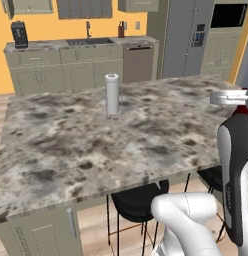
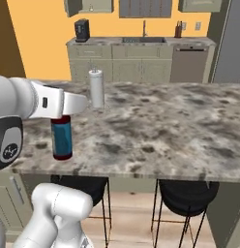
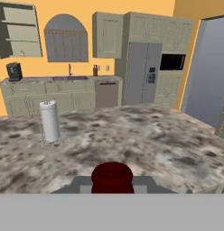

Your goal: Get the candle and the beer from the cabinet and move them to the dining counter.

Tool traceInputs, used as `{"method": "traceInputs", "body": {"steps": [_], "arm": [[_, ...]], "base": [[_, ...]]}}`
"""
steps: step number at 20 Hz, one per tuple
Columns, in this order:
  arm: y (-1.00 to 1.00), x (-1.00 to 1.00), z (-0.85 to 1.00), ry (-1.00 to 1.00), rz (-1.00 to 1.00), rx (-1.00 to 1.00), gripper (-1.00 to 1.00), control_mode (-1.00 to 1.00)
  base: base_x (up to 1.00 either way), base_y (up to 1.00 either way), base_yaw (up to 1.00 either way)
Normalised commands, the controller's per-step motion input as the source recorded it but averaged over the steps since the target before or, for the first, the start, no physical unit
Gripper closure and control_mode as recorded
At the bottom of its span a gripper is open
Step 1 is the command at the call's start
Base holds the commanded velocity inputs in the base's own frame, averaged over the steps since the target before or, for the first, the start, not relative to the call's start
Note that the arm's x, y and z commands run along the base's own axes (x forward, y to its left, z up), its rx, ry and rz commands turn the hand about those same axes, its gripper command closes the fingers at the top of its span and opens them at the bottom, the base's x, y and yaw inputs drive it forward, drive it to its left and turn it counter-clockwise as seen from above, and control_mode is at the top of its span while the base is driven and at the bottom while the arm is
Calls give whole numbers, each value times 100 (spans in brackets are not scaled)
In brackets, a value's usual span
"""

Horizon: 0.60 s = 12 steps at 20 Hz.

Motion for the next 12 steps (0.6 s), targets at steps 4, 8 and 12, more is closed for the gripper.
{"method": "traceInputs", "body": {"steps": [4,8,12], "arm": [[0,0,0,0,0,0,100,100],[0,0,0,0,0,0,100,100],[0,0,0,0,0,0,100,100]], "base": [[33,-10,32],[45,0,37],[16,0,6]]}}
